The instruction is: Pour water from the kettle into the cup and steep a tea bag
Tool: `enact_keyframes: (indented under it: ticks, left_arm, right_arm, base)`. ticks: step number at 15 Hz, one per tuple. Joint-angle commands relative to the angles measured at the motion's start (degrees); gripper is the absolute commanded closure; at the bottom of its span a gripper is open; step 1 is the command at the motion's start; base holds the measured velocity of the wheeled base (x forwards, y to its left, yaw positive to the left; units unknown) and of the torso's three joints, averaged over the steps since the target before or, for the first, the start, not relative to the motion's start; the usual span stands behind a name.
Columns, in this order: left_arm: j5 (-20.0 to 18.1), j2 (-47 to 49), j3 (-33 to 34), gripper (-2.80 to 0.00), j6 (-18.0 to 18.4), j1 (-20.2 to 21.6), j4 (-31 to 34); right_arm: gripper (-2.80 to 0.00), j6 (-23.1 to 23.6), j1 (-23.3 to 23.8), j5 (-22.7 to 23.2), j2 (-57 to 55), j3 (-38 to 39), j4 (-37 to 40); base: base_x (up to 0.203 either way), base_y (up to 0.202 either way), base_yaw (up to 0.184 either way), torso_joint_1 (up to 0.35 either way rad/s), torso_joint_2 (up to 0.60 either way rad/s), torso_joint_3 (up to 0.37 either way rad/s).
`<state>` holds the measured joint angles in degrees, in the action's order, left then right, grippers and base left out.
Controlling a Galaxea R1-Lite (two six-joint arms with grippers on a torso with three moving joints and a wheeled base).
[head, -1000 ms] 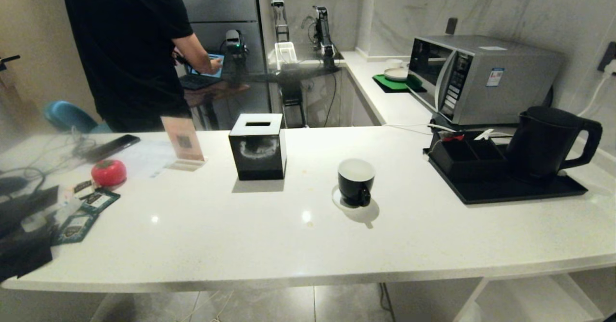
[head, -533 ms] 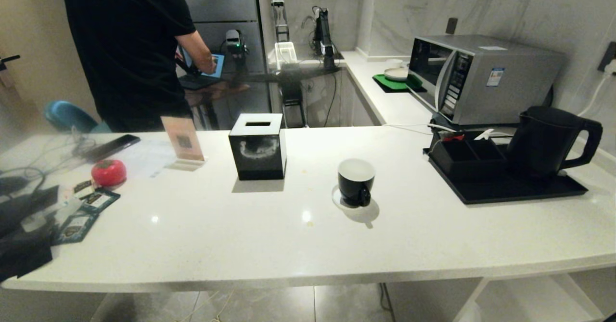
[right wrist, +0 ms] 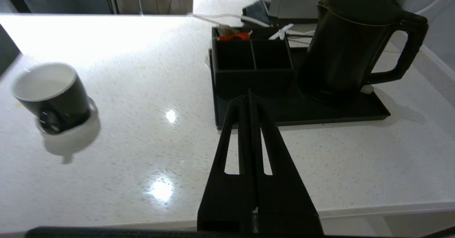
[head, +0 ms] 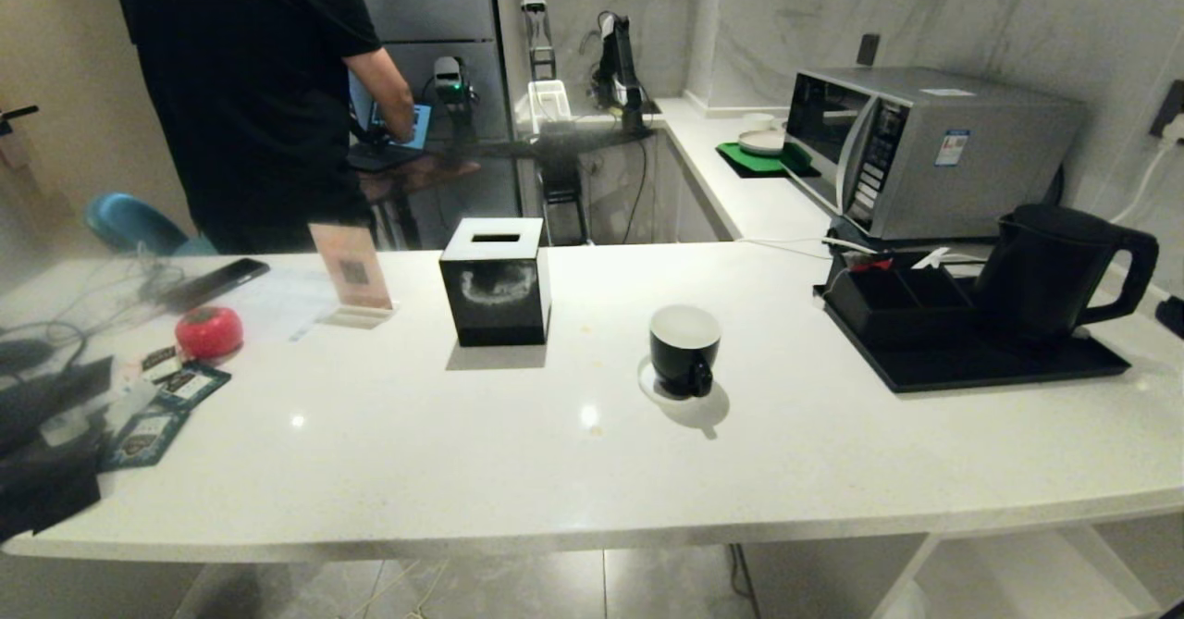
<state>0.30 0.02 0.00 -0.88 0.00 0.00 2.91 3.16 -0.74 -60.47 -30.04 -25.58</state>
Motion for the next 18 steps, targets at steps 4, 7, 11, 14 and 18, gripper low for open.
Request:
enact_keyframes:
  ticks: [4,7,11,14,18]
  left_arm:
    - [0.05,-0.02,0.00,0.00,0.00,0.00,0.00]
    - [0.05,-0.02,0.00,0.00,0.00,0.00,0.00]
    - [0.05,-0.02,0.00,0.00,0.00,0.00,0.00]
    - [0.05,-0.02,0.00,0.00,0.00,0.00,0.00]
    - [0.05,-0.02,0.00,0.00,0.00,0.00,0.00]
  right_arm:
    - [0.00,1.72,0.30,-0.20,-11.01,-6.01,-0.17]
    - [0.00,1.76,0.40,-0.34,-17.69,-11.20,-0.03]
    - [0.00,1.66,0.36,-0.29,-26.72,-18.21,0.08]
    - [0.00,1.66,0.44,-0.39,-33.09,-23.28,0.21]
    - [0.00,1.46,0.45,-4.43,-40.33,-30.47,0.41]
  base:
    - [0.000,0.000,0.000,0.000,0.00,0.000]
    - [0.000,0.000,0.000,0.000,0.00,0.000]
    - [0.000,0.000,0.000,0.000,0.00,0.000]
    - [0.000,0.000,0.000,0.000,0.00,0.000]
    - [0.000,0.000,0.000,0.000,0.00,0.000]
